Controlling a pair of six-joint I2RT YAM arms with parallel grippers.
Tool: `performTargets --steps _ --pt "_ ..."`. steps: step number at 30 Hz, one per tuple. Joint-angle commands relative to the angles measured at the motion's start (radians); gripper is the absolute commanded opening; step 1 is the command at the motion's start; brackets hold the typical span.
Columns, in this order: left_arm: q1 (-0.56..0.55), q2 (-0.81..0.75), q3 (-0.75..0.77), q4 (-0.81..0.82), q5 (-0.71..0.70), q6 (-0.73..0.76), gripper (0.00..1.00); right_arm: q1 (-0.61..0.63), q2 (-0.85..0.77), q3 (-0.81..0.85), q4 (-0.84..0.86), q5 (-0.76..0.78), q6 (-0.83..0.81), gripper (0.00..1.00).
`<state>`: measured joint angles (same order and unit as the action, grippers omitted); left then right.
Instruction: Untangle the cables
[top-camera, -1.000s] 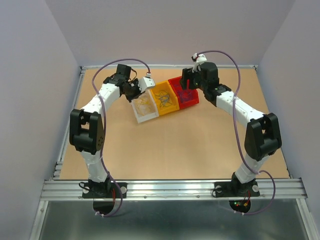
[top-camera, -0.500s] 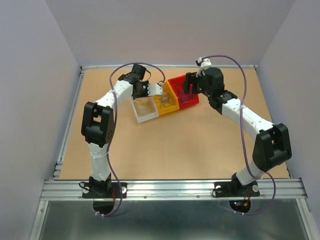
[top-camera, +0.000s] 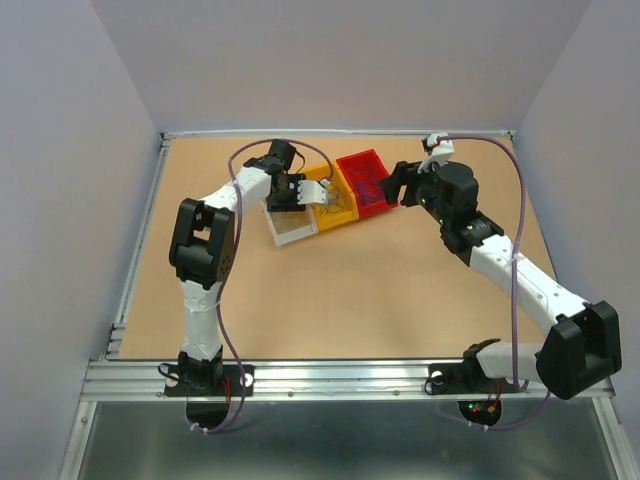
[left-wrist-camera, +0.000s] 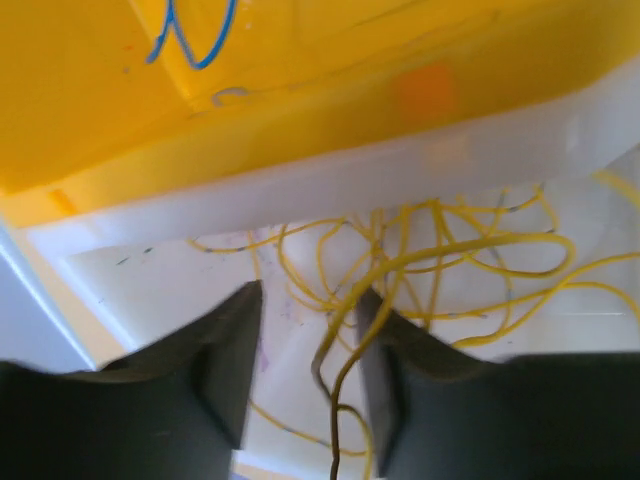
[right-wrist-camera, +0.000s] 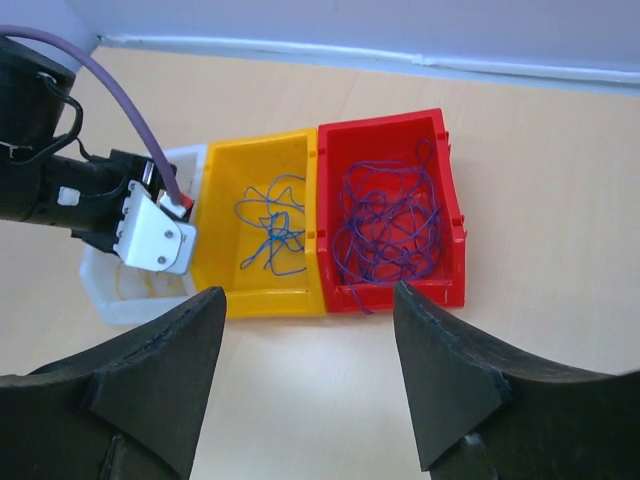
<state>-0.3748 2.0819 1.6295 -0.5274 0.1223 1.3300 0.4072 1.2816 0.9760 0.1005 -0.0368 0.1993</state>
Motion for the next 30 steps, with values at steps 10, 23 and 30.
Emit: performTargets --steps 10,23,30 --pt "0.034 -0.332 -0.036 0.027 0.088 -0.012 0.82 0.008 -0.047 -0.046 0.091 0.000 0.046 0.86" --pt "0.051 -0.566 -0.264 0.213 0.111 -0.144 0.99 0.008 -0.168 -0.138 0.186 0.058 0.084 1.00" --pt "0.070 -0.684 -0.351 0.380 0.109 -0.350 0.99 0.008 -0.203 -0.122 0.192 0.043 0.078 1.00"
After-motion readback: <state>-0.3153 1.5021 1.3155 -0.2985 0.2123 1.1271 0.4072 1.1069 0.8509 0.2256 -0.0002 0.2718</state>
